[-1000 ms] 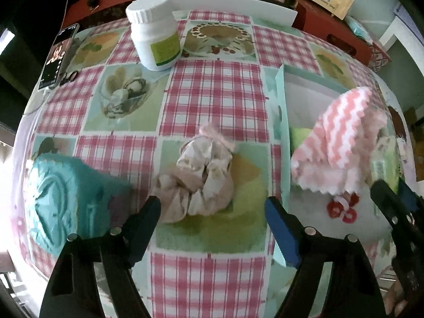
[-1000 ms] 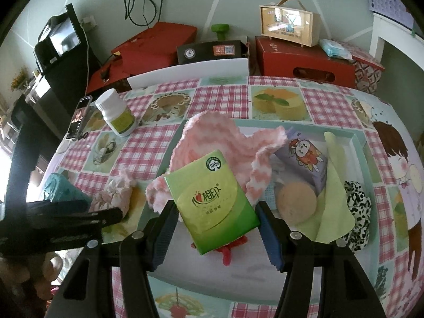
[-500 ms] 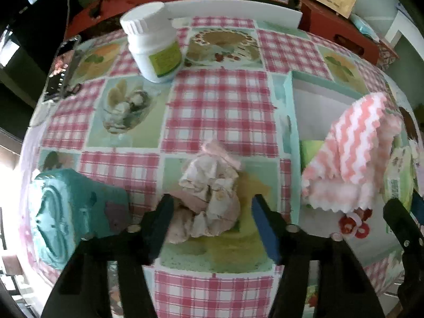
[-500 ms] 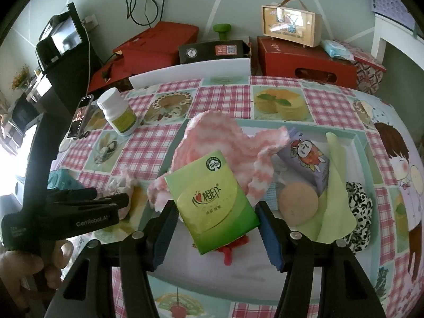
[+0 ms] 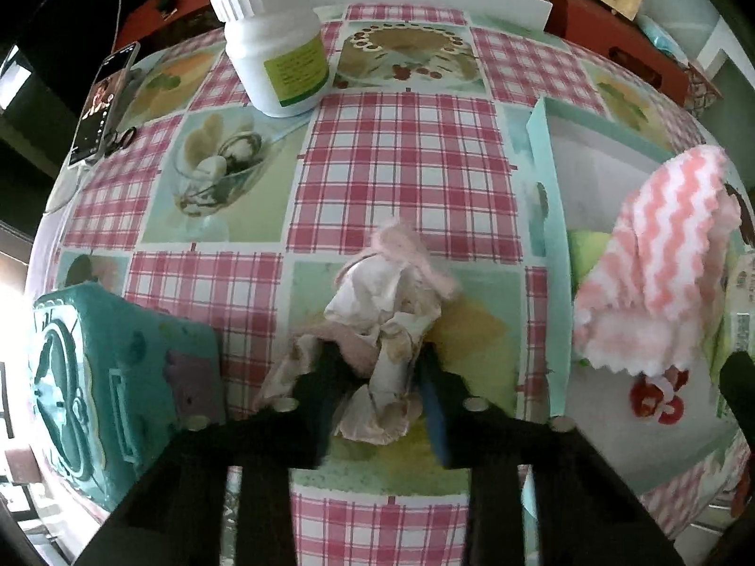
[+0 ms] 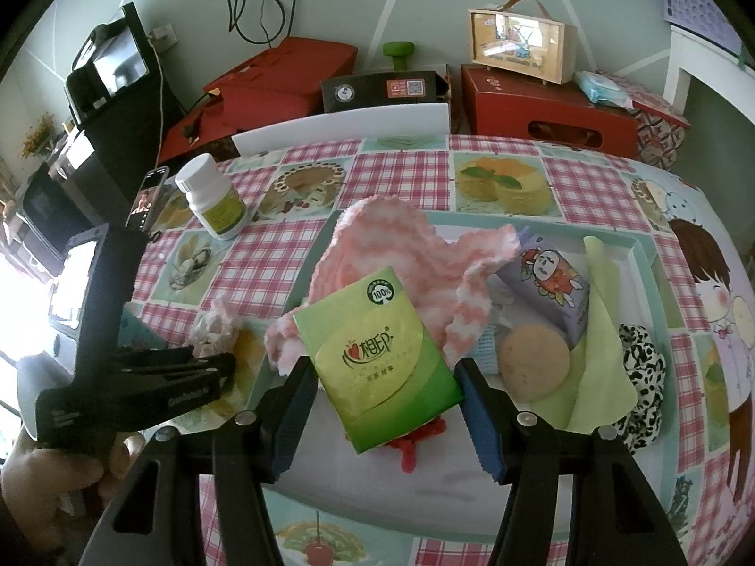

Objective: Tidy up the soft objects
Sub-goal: 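Grasp the crumpled beige floral cloth with the left gripper while the right gripper holds the pack, then carry the crumpled cloth in the left gripper over the tray while the right gripper holds the pack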

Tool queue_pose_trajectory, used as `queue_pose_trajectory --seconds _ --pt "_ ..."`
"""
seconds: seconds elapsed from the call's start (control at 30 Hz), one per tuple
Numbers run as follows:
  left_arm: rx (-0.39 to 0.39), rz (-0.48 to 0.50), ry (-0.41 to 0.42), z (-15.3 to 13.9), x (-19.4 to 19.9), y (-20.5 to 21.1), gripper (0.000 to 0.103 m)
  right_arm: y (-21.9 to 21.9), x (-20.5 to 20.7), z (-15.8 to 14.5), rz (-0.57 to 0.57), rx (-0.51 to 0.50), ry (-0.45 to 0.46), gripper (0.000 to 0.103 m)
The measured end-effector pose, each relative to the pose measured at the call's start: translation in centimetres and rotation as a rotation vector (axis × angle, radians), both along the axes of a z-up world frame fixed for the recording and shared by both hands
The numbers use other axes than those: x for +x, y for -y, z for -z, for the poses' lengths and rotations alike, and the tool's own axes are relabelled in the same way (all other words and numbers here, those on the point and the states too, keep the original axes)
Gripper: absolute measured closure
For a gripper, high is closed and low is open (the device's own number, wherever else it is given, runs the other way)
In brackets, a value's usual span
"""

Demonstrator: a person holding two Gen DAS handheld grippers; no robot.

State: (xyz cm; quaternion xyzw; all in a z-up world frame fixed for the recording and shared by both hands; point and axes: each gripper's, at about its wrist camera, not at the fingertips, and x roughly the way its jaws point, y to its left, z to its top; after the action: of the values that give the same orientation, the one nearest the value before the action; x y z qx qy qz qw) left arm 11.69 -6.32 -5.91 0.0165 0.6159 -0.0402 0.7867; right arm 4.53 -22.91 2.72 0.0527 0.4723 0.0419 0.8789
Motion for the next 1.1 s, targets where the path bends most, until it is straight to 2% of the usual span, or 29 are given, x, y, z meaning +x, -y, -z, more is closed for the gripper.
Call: queue_pose_trajectory --seconds 0.2,0.43,0.8,1.0,1.1 --pt "-0.063 -0.011 -0.01 -0.5 -0.2 -0.6 0.087 -0.1 0.0 0.0 -0.002 0.002 0.002 0.04" --pt "-0.117 -0.007 0.021 -2.8 -1.4 -1.5 0.087 -0.2 -0.1 0.0 0.001 0.001 0.005 0.04" --pt "-0.188 0.005 0.166 -9.5 -2.6 -2.6 0.087 0.0 -0.4 -1.0 -0.006 0.008 0.039 0.04" --pt "-0.224 0.063 0.259 -13.5 -3.4 -0.6 0.087 0.5 -1.2 -2.8 0.01 0.011 0.108 0.04" --pt "-0.239 0.099 0.284 -14.5 -3.5 0.5 0.087 1.1 -1.6 -3.8 0.025 0.012 0.146 0.04"
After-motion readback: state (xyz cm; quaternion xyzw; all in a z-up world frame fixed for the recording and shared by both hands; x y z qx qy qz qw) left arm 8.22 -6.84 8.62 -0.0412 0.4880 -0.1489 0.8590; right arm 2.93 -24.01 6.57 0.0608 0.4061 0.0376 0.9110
